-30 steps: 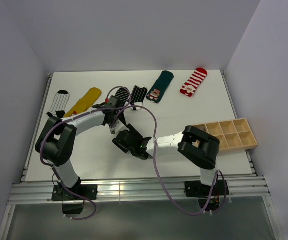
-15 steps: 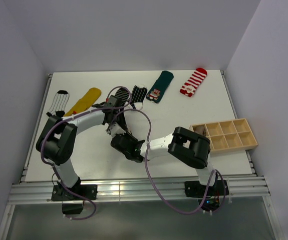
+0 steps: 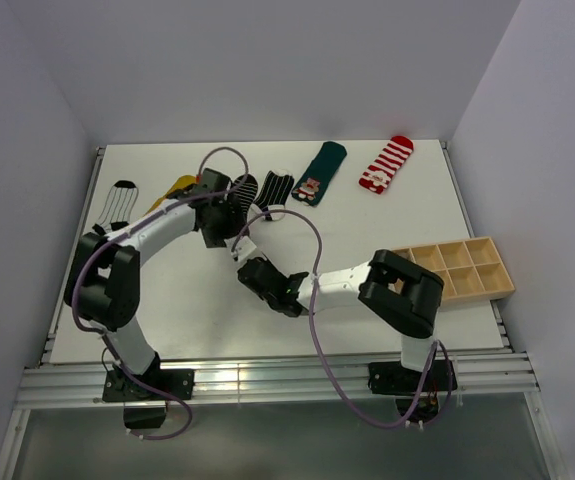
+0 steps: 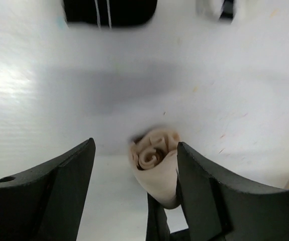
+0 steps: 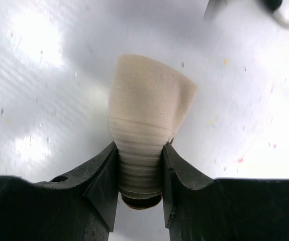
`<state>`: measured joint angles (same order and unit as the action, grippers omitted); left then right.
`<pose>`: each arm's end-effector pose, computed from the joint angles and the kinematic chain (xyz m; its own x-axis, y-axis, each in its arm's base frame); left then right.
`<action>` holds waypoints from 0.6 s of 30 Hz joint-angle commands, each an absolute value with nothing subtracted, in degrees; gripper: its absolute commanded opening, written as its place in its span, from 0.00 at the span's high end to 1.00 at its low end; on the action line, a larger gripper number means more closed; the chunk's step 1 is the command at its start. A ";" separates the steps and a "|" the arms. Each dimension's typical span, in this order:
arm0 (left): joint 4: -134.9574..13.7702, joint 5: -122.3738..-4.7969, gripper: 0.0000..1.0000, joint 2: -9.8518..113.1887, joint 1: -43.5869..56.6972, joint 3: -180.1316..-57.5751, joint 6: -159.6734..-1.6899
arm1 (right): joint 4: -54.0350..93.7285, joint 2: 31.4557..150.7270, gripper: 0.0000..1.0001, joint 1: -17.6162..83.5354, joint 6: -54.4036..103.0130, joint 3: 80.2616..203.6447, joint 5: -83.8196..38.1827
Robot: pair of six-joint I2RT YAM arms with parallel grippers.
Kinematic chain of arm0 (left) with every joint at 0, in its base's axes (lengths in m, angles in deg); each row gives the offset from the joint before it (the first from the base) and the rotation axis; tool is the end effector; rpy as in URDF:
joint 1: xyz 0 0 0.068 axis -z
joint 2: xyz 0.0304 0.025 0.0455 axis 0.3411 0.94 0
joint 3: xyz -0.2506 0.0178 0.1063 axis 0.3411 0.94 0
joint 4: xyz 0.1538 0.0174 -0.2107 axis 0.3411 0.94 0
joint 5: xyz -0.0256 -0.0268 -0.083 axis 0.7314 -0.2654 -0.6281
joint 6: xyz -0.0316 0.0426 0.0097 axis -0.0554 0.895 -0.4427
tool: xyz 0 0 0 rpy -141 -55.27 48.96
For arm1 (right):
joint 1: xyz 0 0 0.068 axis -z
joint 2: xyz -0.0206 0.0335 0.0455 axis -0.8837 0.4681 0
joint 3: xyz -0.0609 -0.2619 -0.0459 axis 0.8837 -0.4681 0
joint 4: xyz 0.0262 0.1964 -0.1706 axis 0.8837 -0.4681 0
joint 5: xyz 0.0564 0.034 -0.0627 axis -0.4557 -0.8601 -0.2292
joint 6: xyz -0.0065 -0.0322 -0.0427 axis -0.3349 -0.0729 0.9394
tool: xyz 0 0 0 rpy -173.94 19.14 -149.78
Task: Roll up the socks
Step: Pick up the sock at the center of the board.
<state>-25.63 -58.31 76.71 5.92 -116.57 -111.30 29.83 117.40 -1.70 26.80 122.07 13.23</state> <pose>0.3217 -0.1580 0.2023 -0.9029 -0.3077 -0.3002 -0.2023 0.9203 -0.3349 0.1813 0.3298 0.1398 -0.3439 -0.5485 -0.7622 -0.6094 0.7479 -0.2632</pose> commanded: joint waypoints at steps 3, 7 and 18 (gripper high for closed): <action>-25.00 -51.74 0.28 68.30 0.37 -122.44 -109.53 | 21.50 111.89 1.00 -1.37 21.63 117.39 7.94; -27.63 -47.42 0.27 59.78 -4.02 -119.91 -109.01 | 20.88 106.53 1.00 -0.32 18.21 114.22 6.18; -30.80 -36.35 0.19 25.50 -6.41 -101.19 -101.63 | 11.32 83.17 1.00 13.02 10.04 109.30 4.24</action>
<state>-30.06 -41.35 30.74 -6.23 -105.25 -105.44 15.56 90.48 9.36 14.13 110.17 3.61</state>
